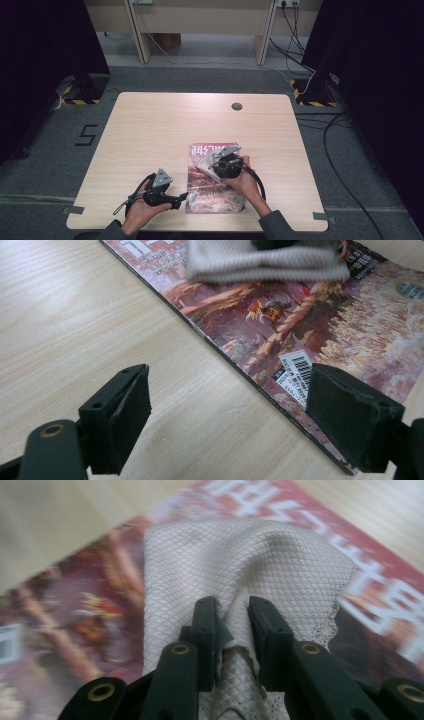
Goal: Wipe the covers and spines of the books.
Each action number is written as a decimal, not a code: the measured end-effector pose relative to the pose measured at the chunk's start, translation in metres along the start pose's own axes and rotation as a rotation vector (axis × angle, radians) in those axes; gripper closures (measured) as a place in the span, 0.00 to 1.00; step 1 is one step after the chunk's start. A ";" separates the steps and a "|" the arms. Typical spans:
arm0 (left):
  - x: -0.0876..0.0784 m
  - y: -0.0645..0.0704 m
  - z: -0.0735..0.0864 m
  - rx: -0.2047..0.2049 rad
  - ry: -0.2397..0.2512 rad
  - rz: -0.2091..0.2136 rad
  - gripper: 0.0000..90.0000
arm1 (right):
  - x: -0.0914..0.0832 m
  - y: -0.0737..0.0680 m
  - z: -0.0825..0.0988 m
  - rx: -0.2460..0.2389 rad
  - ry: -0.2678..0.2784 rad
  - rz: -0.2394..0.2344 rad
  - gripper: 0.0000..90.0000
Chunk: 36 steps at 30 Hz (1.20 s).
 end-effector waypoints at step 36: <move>0.018 0.051 0.006 0.206 -0.086 0.098 0.23 | -0.010 0.057 0.011 0.117 0.028 0.133 0.82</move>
Point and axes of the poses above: each handheld gripper's, and its own axes: x roughly forward along the jaws, z roughly out of its underside, y roughly to its right, the point moved 3 cm from there along x, roughly forward along the jaws, and after that the axes turned 5 degrees about x, right-handed, at the moved point
